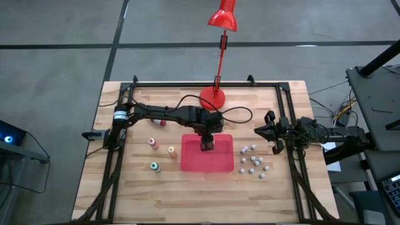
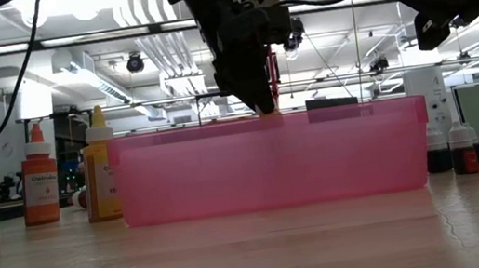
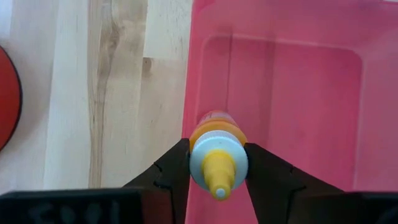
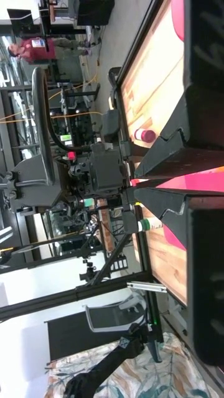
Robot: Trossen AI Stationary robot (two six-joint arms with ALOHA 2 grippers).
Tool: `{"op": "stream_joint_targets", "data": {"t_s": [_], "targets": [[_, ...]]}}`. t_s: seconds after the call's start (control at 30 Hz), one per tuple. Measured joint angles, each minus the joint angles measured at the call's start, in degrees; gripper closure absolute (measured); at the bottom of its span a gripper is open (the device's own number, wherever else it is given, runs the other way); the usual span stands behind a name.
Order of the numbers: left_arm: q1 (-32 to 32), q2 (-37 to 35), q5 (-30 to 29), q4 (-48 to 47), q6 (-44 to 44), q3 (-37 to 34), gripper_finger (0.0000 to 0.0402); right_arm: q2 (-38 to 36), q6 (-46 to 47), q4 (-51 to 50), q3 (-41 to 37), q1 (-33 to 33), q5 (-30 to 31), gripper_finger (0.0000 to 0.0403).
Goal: Pick & Place food coloring
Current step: Put the top large yellow food coloring bottle into the red bin
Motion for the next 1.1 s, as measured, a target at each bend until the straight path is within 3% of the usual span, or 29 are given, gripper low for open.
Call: {"op": "stream_joint_targets", "data": {"t_s": [1.1], "targets": [[0.28,0.07,-0.01,2.12,-0.74,-1.88,0.0283,-0.01,0.00,0.00,0.00,-0.02,-0.02,0.0374]]}}
